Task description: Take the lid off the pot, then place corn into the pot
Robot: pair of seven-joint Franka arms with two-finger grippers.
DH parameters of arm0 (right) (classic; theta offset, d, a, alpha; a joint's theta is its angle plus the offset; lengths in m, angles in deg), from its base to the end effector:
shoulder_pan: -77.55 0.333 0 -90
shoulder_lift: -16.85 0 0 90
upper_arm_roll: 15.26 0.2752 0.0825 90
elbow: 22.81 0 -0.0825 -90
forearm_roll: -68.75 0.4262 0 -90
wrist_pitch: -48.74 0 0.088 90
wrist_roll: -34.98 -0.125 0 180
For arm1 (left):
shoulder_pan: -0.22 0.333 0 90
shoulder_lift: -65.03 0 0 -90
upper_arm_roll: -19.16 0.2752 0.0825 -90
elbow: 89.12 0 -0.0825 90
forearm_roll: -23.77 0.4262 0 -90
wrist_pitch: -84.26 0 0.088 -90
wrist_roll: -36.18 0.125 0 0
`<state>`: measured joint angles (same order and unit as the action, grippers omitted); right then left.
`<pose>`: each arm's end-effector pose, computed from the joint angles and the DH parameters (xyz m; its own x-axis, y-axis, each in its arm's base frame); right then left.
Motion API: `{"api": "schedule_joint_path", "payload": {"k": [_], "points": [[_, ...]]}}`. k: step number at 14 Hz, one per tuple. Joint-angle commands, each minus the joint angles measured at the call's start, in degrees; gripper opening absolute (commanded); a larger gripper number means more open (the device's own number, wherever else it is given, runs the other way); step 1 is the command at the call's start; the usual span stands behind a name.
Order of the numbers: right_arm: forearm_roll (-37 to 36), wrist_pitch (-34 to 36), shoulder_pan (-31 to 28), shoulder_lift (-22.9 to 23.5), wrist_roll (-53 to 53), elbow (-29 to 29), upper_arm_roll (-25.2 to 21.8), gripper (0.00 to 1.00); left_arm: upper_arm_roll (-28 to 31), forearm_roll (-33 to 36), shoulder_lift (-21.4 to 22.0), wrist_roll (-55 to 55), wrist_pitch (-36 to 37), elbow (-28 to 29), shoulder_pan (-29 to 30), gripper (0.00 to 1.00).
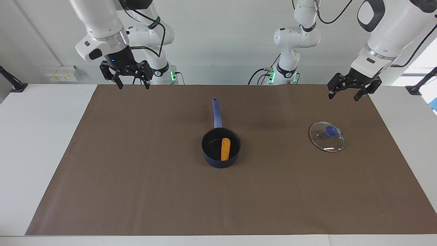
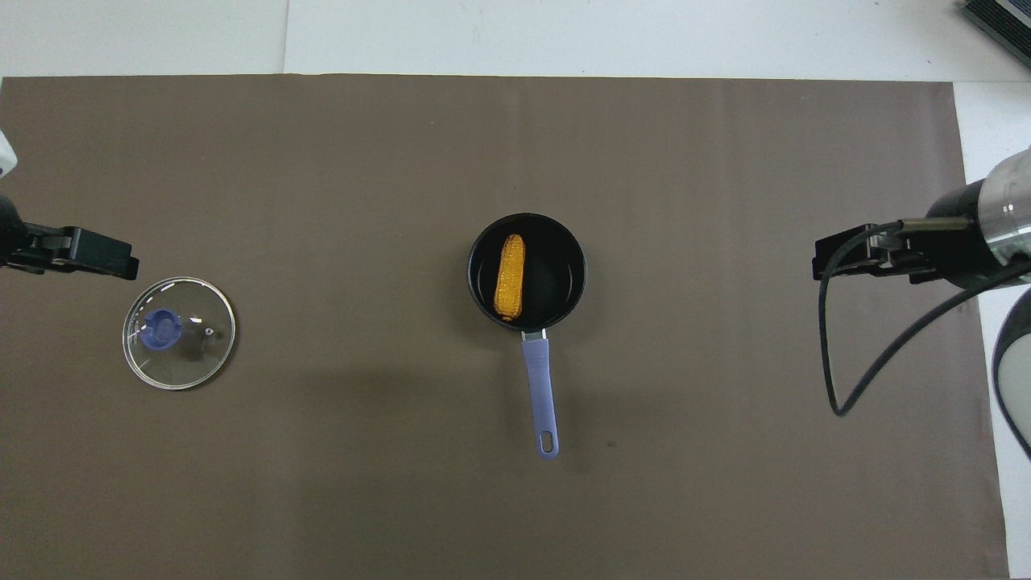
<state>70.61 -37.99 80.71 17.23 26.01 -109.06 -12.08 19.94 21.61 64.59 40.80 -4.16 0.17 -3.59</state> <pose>0.5891 0.0696 0.5903 0.9990 -0.0440 -0.0033 -0.0440 -0.9985 -0.0326 0.5944 -0.0363 0.5652 0.9908 -0.1341 -0.0197 -0.1332 -0.9903 0.0393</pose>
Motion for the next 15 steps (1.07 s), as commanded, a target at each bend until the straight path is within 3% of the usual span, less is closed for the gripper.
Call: {"api": "schedule_joint_path", "payload": {"k": [1,3,7,15], "points": [[-1.0,0.9,-2.1,-1.2,3.2,1.1,0.4,1.00,-0.1,0.2,0.0,0.1,1.9,-1.9,0.4,1.00],[-1.2,3.5,-3.8,-2.0,3.3,2.5,0.3,1.00,-0.1,0.3,0.2,0.2,1.8,-1.6,0.3,1.00],[-1.1,3.1,-3.7,-7.4,3.4,-4.3,0.1,1.00,-0.1,0.3,0.4,0.3,2.0,-1.2,0.3,1.00],[-0.5,1.9,-2.2,-7.4,2.2,-4.7,1.0,1.00,0.1,3.1,0.6,1.5,6.0,-2.4,0.0,1.00]]}}
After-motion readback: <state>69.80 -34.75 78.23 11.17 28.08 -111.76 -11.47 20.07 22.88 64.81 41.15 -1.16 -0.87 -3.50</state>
